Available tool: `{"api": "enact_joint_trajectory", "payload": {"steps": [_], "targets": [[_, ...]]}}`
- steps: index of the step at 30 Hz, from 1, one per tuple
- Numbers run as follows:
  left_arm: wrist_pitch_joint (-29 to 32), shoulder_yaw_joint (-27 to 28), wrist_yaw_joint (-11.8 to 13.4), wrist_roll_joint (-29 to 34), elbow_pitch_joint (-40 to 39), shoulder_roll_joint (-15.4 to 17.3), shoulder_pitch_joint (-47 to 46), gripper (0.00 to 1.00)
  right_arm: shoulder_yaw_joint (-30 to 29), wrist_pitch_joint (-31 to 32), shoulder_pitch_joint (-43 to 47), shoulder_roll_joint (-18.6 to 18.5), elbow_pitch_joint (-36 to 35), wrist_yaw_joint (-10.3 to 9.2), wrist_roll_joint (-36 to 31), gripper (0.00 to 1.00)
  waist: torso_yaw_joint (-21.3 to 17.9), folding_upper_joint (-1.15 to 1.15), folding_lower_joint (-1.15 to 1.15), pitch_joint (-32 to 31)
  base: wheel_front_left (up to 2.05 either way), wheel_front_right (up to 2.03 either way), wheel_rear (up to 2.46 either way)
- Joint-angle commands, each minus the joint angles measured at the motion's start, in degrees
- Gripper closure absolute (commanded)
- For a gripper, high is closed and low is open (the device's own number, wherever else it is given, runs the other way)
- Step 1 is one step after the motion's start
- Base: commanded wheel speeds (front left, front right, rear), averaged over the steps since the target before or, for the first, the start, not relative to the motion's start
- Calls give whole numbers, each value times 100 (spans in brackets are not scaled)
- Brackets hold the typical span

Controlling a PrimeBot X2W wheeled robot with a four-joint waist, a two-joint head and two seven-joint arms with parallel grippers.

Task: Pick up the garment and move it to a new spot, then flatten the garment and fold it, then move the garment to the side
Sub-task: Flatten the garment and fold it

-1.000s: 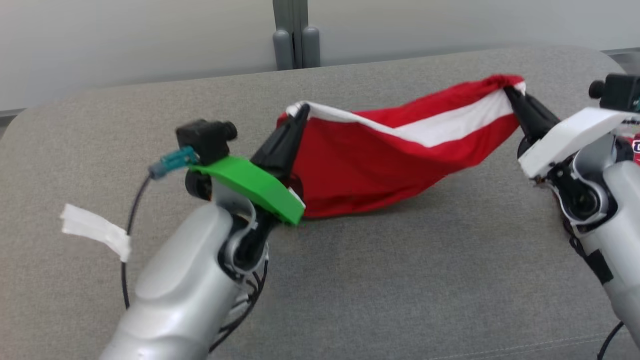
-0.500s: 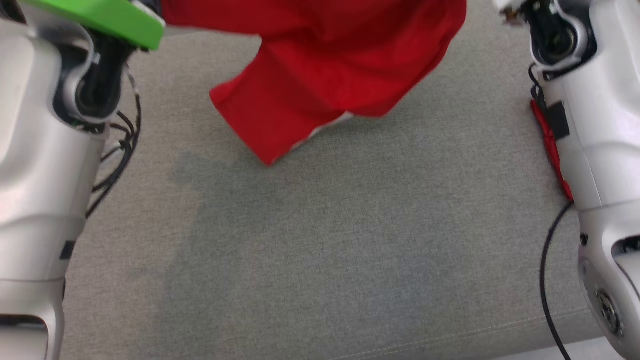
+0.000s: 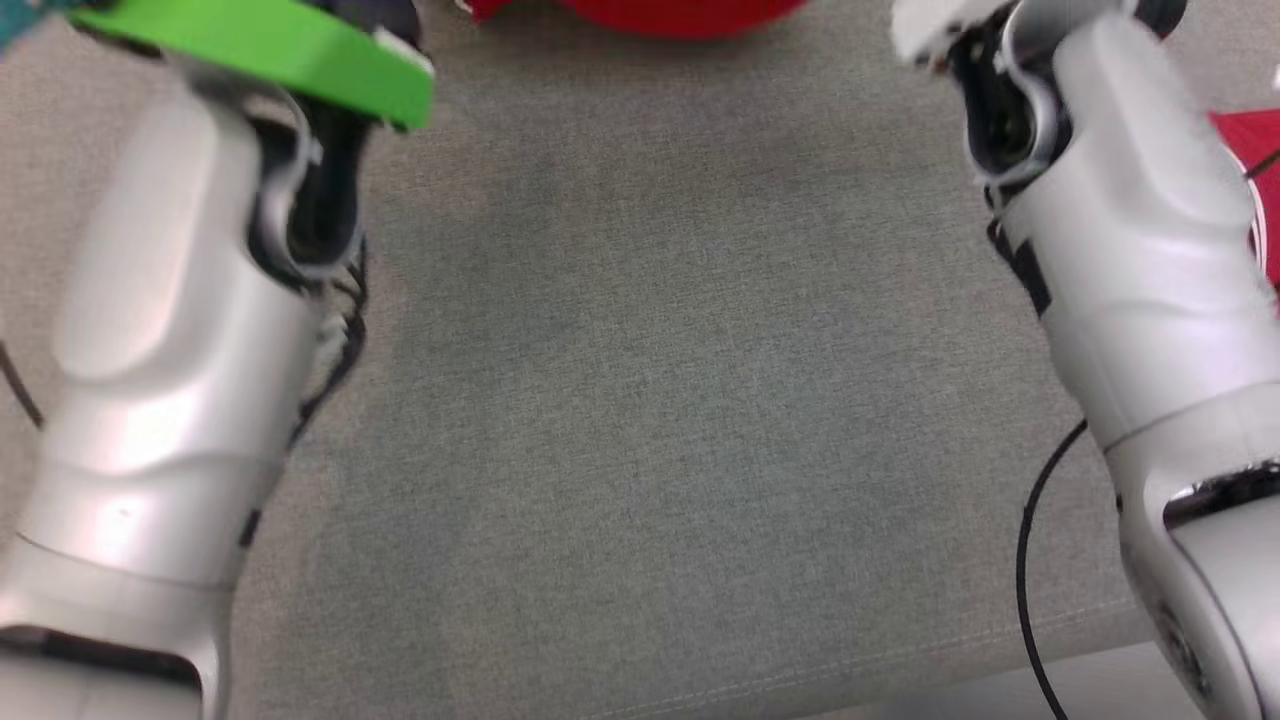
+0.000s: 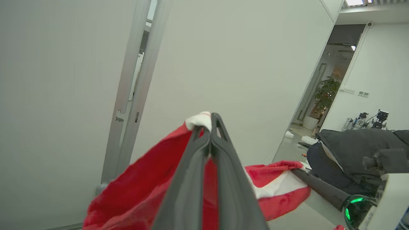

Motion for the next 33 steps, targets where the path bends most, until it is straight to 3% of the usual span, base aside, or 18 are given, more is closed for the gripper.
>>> {"api": "enact_joint_trajectory", "payload": {"steps": [1, 7, 15, 25, 33], "targets": [[-15, -57, -23, -171, -122, -34, 343, 100, 252, 192, 303, -38, -39, 2, 139, 100, 89, 0, -1, -137, 0, 0, 0], [-14, -437, -24, -704, -779, 136, 2046, 100, 1164, 1414, 1678, -688, -484, 1, 868, 100, 216, 0, -1, -788, 0, 0, 0], [247, -1010, -25, -1757, -1579, 714, 4250, 100, 1589, 2449, 3516, -1638, -1503, 1, 1231, 100, 293, 0, -1, -1772, 0, 0, 0], [1326, -1390, 237, -2771, -2532, 1557, 6017, 100, 1175, 3053, 5181, -2081, -2612, 1, 808, 100, 560, 0, -1, -2345, 0, 0, 0], [2242, -1623, 677, -3444, -3500, 2129, 6655, 100, 317, 4370, 6362, -2208, -3633, -2, 243, 100, 664, 0, -1, -2434, 0, 0, 0]]}}
